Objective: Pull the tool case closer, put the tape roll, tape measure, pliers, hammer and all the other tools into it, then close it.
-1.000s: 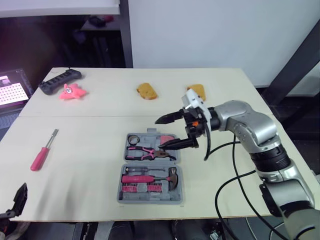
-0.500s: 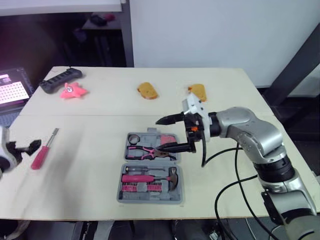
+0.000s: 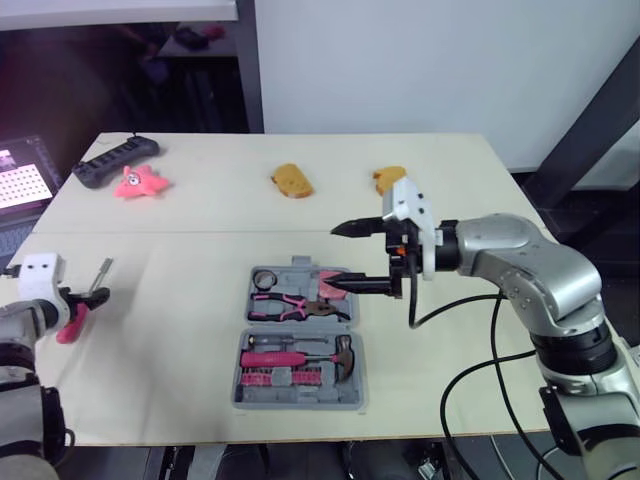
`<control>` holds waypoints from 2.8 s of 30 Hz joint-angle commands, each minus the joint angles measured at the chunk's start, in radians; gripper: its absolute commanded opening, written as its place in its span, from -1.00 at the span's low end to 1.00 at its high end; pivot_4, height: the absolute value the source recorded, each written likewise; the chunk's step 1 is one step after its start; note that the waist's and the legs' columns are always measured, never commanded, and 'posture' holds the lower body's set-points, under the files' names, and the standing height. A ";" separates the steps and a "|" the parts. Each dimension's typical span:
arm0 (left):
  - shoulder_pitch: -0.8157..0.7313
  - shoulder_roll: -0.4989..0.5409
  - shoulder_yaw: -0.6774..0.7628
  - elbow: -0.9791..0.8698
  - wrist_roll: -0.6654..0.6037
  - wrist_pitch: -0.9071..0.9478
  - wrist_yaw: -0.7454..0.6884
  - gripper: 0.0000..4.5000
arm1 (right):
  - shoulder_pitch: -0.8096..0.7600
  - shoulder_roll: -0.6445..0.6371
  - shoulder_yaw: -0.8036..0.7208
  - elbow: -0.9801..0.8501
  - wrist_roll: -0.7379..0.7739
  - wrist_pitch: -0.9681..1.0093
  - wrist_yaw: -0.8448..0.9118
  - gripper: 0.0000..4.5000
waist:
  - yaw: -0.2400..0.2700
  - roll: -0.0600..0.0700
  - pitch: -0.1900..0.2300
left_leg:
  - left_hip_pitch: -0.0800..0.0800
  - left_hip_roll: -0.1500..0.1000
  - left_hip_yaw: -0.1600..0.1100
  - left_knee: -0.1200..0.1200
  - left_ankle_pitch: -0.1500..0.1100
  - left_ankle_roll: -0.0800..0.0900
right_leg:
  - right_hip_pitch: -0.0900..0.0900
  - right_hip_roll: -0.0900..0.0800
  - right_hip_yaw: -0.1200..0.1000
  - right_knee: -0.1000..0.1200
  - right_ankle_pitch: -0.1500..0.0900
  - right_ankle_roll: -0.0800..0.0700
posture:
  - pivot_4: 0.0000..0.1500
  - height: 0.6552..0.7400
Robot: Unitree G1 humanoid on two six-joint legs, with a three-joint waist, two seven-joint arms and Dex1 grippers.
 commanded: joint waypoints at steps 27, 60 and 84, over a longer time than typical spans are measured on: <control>0.180 -0.031 -0.143 -0.921 -0.062 0.430 -0.299 -0.81 | -0.017 -0.045 -0.029 -0.061 0.047 0.073 -0.044 1.00 | 0.019 0.000 0.000 | -0.001 0.000 -0.001 0.002 0.000 0.000 | 0.000 0.000 0.000 0.002 0.000 0.000 | 1.00 0.41; 0.350 -0.130 -0.183 -1.298 -0.171 0.871 -0.070 0.36 | 0.047 0.015 -0.002 -0.055 -0.004 -0.005 -0.149 1.00 | 0.020 0.000 0.000 | 0.000 0.000 -0.003 0.002 0.000 0.000 | 0.001 0.000 0.000 0.001 0.000 0.000 | 1.00 0.41; 0.099 0.290 -0.425 -1.378 -0.223 0.652 -0.652 -0.80 | 0.094 -0.207 -0.045 -0.128 0.045 0.069 -0.004 1.00 | 0.024 0.001 0.003 | -0.001 0.000 -0.002 0.000 0.000 0.000 | 0.001 0.000 0.000 -0.002 0.000 0.000 | 1.00 0.41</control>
